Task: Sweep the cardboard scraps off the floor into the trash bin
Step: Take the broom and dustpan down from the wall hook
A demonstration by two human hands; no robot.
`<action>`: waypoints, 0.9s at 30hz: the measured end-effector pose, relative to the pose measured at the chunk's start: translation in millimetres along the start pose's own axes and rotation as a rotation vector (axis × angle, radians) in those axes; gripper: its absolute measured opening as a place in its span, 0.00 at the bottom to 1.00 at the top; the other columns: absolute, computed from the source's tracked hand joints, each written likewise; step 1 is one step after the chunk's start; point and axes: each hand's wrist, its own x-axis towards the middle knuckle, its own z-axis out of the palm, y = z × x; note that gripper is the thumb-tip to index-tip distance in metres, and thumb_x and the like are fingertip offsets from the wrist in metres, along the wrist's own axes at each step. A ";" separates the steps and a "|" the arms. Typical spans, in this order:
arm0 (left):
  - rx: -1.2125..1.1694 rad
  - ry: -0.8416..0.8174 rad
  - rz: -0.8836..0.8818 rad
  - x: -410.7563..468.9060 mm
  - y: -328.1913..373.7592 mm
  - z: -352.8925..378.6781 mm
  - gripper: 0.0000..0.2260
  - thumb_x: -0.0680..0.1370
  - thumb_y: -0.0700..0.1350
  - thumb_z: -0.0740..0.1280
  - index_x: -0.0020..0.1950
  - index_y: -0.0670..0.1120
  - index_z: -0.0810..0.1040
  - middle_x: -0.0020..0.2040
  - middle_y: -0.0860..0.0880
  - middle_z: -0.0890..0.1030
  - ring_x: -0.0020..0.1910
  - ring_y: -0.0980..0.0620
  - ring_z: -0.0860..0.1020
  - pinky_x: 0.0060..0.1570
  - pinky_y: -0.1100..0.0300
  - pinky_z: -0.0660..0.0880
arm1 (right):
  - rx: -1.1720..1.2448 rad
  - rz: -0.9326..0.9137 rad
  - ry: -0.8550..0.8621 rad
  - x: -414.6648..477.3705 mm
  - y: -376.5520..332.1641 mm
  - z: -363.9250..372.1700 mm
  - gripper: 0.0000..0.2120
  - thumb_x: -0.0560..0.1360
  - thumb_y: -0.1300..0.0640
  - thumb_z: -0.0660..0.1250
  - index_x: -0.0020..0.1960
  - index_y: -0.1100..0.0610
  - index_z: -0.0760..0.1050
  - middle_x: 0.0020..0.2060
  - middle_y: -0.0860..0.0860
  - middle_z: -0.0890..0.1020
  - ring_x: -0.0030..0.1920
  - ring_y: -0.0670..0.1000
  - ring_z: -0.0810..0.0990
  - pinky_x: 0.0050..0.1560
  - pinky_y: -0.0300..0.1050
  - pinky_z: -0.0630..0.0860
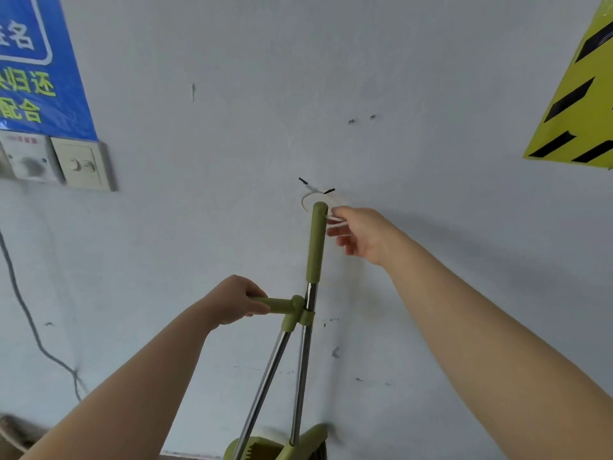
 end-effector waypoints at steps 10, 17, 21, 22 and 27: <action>0.026 0.015 -0.216 -44.8 -69.1 -4.9 0.04 0.71 0.45 0.73 0.44 0.50 0.83 0.40 0.46 0.84 0.35 0.54 0.77 0.35 0.64 0.74 | 0.155 0.386 -0.404 -0.3 36.3 93.4 0.19 0.77 0.44 0.61 0.50 0.61 0.75 0.48 0.63 0.80 0.35 0.63 0.84 0.34 0.51 0.83; 0.095 -0.082 -0.435 -96.8 -128.5 -17.2 0.20 0.73 0.63 0.67 0.45 0.46 0.83 0.35 0.51 0.79 0.31 0.54 0.74 0.35 0.64 0.73 | 0.077 0.440 -0.482 -23.1 44.8 186.8 0.13 0.72 0.50 0.66 0.41 0.61 0.77 0.36 0.58 0.80 0.24 0.54 0.76 0.25 0.39 0.75; 0.043 0.004 -0.522 -141.9 -162.0 -33.6 0.20 0.75 0.63 0.66 0.43 0.47 0.83 0.33 0.54 0.81 0.30 0.56 0.75 0.34 0.65 0.74 | 0.043 0.466 -0.582 -42.6 44.0 245.6 0.14 0.71 0.51 0.67 0.43 0.63 0.78 0.38 0.59 0.80 0.27 0.54 0.77 0.25 0.39 0.75; 0.031 0.035 -0.546 -154.1 -170.8 -37.2 0.20 0.75 0.63 0.66 0.43 0.46 0.83 0.33 0.54 0.82 0.30 0.56 0.76 0.35 0.64 0.74 | 0.044 0.482 -0.621 -49.2 43.6 261.2 0.14 0.71 0.51 0.68 0.45 0.63 0.78 0.42 0.60 0.80 0.29 0.56 0.79 0.26 0.42 0.78; -0.047 0.202 -0.666 -217.7 -212.4 -55.0 0.21 0.74 0.63 0.67 0.39 0.45 0.82 0.30 0.53 0.80 0.27 0.56 0.75 0.31 0.64 0.71 | 0.194 0.610 -0.791 -91.1 43.4 340.2 0.16 0.73 0.52 0.68 0.50 0.66 0.76 0.50 0.63 0.76 0.35 0.64 0.81 0.37 0.51 0.82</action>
